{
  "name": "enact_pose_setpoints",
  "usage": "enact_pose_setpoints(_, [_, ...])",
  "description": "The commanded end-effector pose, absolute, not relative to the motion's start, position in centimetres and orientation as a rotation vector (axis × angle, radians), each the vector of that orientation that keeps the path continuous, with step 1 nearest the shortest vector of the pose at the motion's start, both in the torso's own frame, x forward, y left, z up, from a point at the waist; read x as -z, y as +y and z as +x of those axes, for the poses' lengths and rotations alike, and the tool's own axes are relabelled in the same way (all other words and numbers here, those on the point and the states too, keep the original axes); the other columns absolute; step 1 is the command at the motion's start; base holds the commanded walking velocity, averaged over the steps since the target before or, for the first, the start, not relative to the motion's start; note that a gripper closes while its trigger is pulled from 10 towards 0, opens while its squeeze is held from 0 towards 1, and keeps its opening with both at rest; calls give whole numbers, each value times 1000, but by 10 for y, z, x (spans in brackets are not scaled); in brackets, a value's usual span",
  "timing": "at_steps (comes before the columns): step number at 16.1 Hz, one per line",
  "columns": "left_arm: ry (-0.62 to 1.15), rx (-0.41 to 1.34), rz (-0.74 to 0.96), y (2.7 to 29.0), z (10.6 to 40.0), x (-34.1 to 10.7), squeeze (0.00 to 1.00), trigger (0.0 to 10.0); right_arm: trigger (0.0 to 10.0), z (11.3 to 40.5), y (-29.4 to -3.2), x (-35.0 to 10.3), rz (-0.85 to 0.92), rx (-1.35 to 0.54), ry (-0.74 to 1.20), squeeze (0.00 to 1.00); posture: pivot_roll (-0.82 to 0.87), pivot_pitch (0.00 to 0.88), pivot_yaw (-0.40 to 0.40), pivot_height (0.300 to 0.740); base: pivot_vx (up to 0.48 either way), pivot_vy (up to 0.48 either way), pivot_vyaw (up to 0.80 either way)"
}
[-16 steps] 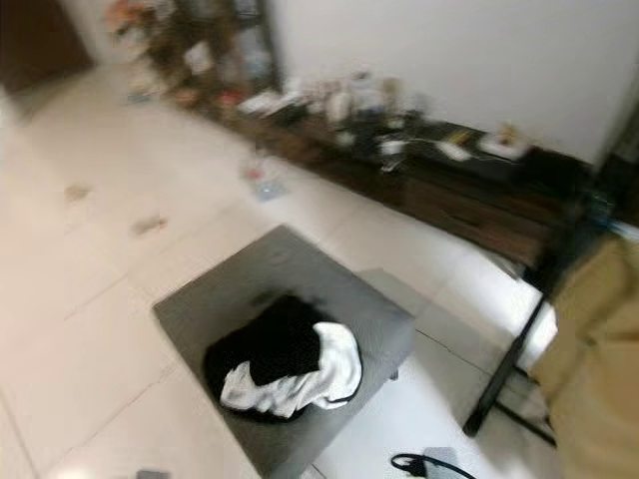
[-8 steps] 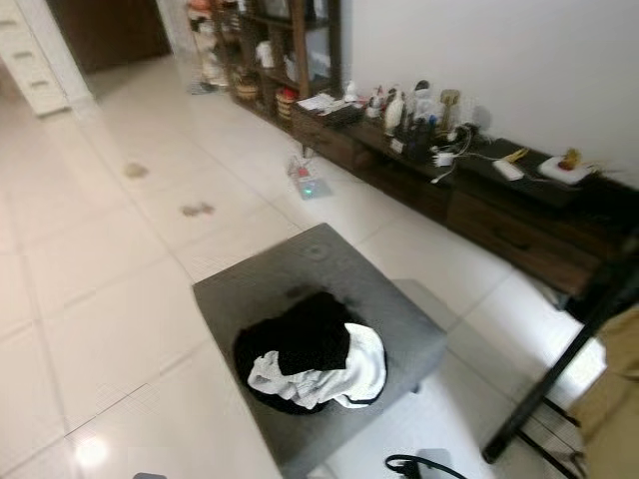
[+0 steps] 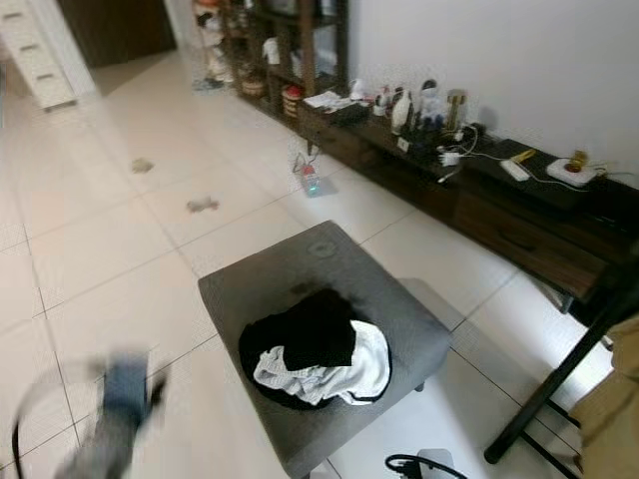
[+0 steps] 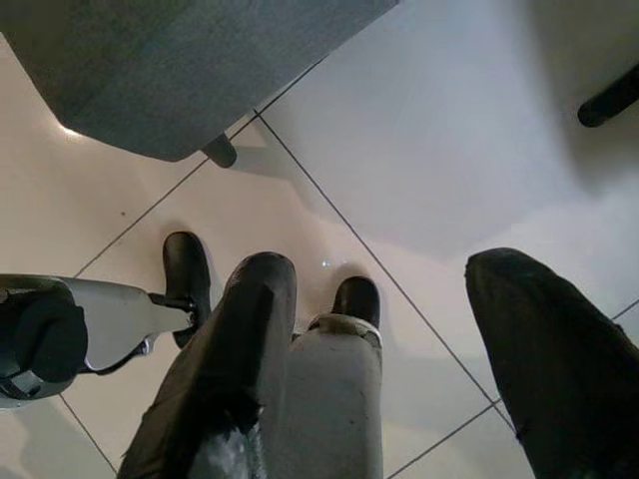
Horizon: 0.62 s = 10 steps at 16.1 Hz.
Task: Hang hanger
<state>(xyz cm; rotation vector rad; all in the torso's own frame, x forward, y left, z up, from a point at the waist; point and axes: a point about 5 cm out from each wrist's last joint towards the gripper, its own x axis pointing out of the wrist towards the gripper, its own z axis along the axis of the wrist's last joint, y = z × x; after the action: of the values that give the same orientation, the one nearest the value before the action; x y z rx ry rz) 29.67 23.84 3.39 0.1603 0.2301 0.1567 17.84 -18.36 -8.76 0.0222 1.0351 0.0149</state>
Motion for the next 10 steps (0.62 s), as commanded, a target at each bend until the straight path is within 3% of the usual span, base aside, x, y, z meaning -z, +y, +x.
enact_pose_setpoints(1, [104, -115, 133, 230, 294, -50, 0, 10000, 10000, 174, -186, 89, 22, -6, 1047, 0, -86, 89, 44, 740, 0, 0, 0])
enact_pose_setpoints(3, [8, -54, 92, 212, 279, -65, 0, 10000, 10000, 174, -187, 89, 20, -2, 1042, 0, -77, 94, 44, 740, 0, 0, 0])
enact_pose_setpoints(5, [27, 25, 62, 194, 257, -57, 0, 10000, 10000, 175, -187, 89, 15, 4, 1039, 0, -75, 95, 41, 740, 0, 0, 0])
enact_pose_setpoints(10, [35, 39, 75, 190, 251, -68, 0, 10000, 10000, 176, -188, 88, 17, 12, 1034, 0, -74, 88, 41, 740, 0, 0, 0])
